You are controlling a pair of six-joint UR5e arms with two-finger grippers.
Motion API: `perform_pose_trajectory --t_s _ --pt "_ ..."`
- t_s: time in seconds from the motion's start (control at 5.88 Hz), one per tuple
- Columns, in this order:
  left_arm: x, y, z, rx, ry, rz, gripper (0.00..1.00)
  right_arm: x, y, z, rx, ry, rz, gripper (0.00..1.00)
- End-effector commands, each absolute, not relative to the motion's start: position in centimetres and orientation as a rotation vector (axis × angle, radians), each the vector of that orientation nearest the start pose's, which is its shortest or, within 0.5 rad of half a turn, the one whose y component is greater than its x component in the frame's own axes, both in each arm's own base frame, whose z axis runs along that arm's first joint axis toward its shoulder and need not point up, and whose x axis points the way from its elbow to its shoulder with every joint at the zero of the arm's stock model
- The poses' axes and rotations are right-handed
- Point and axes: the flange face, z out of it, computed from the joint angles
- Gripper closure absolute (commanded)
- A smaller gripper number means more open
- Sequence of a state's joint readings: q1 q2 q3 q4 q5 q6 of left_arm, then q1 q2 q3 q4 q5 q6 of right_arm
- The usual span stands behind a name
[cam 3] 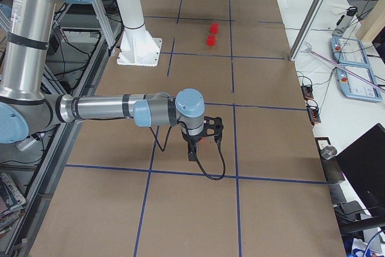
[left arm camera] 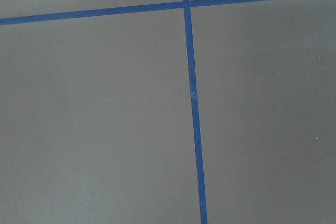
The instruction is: Form red blocks into L shape at center
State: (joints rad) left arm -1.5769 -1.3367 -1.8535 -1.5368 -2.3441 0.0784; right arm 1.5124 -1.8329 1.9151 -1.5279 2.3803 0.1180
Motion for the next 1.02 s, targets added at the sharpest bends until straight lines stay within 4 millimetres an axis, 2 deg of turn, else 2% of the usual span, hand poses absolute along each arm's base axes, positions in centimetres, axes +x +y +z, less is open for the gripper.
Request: perform_pose_trajectory --t_s 0.0,0.17,0.85 --pt "-6.6 -39.5 62.5 0.052 0.773 0.076 0.00 3.0 -39.4 59.5 0.038 -0.815 -0.009 0.00" --pt "-6.6 -39.5 62.8 0.047 0.774 0.074 0.00 3.0 -39.4 59.7 0.032 -0.816 -0.005 0.00" --pt "-6.6 -39.7 63.0 0.049 0.775 0.083 0.00 0.8 -40.6 58.8 0.098 -0.853 -0.098 0.00"
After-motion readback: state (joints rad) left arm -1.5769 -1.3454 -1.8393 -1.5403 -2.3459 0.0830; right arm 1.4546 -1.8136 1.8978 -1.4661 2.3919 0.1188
